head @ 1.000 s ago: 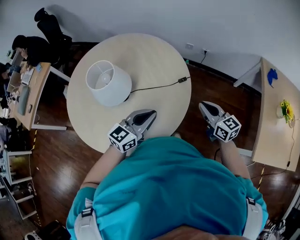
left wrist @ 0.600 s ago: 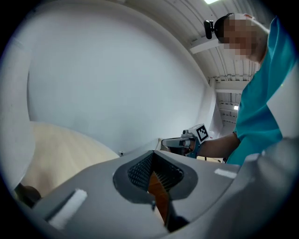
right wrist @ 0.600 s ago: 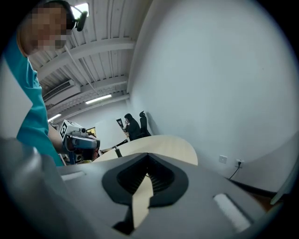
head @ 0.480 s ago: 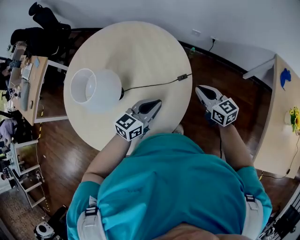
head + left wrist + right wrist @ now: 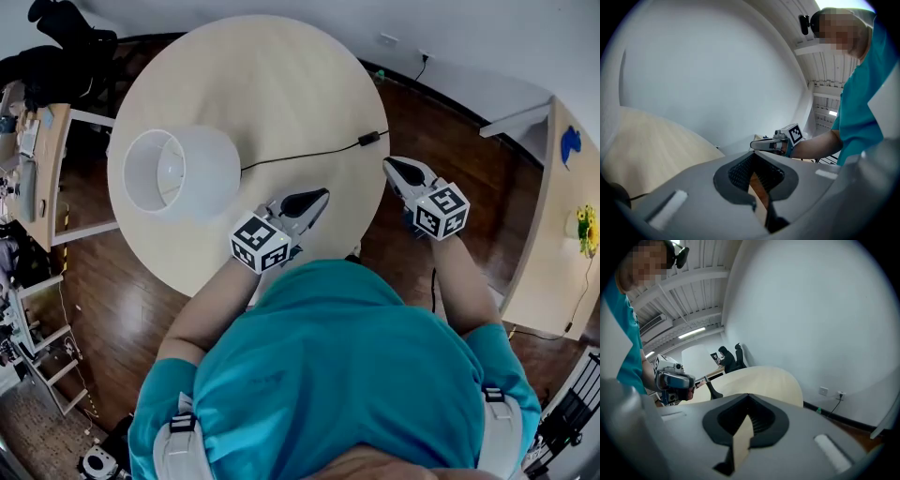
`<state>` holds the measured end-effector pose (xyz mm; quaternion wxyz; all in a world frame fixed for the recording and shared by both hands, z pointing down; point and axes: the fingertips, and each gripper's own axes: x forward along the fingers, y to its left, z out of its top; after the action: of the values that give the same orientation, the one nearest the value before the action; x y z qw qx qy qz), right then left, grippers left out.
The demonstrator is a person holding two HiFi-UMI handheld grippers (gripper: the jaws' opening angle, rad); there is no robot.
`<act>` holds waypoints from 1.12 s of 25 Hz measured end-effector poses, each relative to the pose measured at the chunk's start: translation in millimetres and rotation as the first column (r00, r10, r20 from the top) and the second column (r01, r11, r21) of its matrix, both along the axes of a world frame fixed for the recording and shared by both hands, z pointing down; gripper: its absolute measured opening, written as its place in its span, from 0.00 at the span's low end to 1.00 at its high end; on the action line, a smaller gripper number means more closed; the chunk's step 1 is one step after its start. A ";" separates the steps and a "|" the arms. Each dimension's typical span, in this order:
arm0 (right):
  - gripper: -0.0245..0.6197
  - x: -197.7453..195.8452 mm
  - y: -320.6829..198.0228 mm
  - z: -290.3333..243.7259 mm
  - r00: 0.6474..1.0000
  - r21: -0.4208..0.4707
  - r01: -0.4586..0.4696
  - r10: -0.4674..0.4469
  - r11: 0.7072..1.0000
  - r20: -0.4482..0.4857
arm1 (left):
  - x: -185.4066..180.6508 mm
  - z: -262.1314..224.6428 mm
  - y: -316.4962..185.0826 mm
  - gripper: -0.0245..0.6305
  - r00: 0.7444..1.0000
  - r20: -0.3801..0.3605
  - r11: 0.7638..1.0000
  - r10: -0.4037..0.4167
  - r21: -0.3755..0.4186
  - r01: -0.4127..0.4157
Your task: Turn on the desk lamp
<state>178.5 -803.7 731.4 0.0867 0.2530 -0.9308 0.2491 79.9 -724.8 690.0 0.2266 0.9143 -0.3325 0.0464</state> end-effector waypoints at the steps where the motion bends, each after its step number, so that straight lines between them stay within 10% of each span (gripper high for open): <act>1: 0.04 -2.7 -4.0 4.4 1.000 -0.003 0.001 -0.001 1.000 -0.007 | -1.8 3.2 -0.9 0.08 1.000 0.000 1.000 -0.003 -0.008 0.003; 11: 0.04 -10.1 -61.1 68.8 0.985 -0.114 -0.016 -0.003 0.993 -0.170 | -16.2 25.6 1.9 0.08 1.000 0.004 0.997 -0.002 -0.080 0.002; 14: 0.27 -8.6 -77.8 110.6 0.960 -0.169 -0.008 -0.040 0.986 -0.278 | -17.7 33.6 5.1 0.08 1.000 0.003 0.995 0.007 -0.095 -0.006; 19: 0.32 -10.5 -104.1 161.4 0.891 -0.212 -0.027 -0.072 0.977 -0.447 | -28.8 36.5 -0.4 0.08 1.000 -0.005 0.993 0.016 -0.114 -0.016; 28: 0.39 -32.6 -109.6 182.0 0.880 -0.268 0.012 -0.137 0.963 -0.454 | -41.7 44.9 -4.9 0.08 0.999 -0.034 0.991 0.005 -0.133 -0.010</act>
<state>145.9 -913.3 913.4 0.3507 0.2559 -0.8509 0.2957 38.2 -729.8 734.9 0.2927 0.8989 -0.3214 0.0540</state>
